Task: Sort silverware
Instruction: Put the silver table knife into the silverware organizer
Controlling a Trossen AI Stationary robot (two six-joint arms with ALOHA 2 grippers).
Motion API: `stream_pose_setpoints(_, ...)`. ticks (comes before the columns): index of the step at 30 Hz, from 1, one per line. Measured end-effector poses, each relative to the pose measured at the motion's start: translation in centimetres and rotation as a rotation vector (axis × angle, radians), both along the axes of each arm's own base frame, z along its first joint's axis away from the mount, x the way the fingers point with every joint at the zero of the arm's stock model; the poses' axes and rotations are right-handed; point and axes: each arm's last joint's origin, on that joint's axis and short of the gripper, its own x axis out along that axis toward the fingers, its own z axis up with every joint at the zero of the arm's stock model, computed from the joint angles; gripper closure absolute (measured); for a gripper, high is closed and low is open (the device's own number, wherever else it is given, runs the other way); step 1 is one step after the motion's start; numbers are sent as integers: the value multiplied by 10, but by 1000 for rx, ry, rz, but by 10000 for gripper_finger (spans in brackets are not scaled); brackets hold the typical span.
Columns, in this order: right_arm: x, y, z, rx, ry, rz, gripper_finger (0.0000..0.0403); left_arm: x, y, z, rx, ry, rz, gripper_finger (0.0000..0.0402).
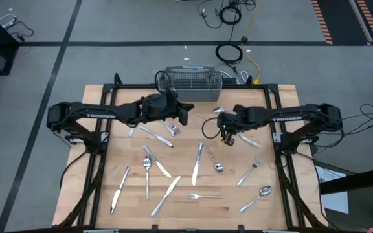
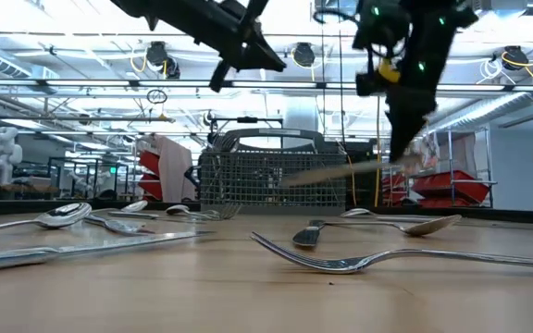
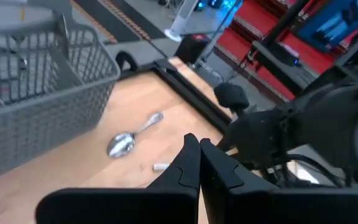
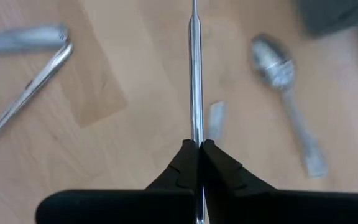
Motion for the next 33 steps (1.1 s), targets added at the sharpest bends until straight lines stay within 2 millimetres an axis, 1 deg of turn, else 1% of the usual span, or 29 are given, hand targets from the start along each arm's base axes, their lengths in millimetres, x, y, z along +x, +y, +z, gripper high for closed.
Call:
stream_pose_setpoints(7,15,-8,71,-177,-65,63,401,-6,-1,6,25,14,-5,394)
stream_pose_setpoints(9,14,-15,89,-231,-65,70,401,-7,0,5,41,38,-7,394)
stream_pose_setpoints(12,10,-31,106,-314,21,74,402,-15,5,7,69,85,-3,394)
stream_pose_setpoints(14,10,-44,113,-353,89,90,402,-22,8,13,84,94,5,394)
stream_pose_setpoints(16,13,-57,117,-372,166,117,402,-31,9,22,136,98,-8,394)
stream_pose_setpoints(19,20,-77,120,-393,267,160,402,-48,8,46,241,29,-25,394)
stream_pose_setpoints(23,37,-97,121,-429,409,234,402,-73,8,74,315,-58,-6,393)
stream_pose_setpoints(26,49,-107,122,-442,508,284,402,-90,7,88,330,-115,16,393)
stream_pose_setpoints(28,55,-110,126,-444,542,311,402,-98,6,95,340,-140,25,393)
stream_pose_setpoints(33,63,-115,135,-500,663,386,403,-109,5,102,361,-163,38,393)
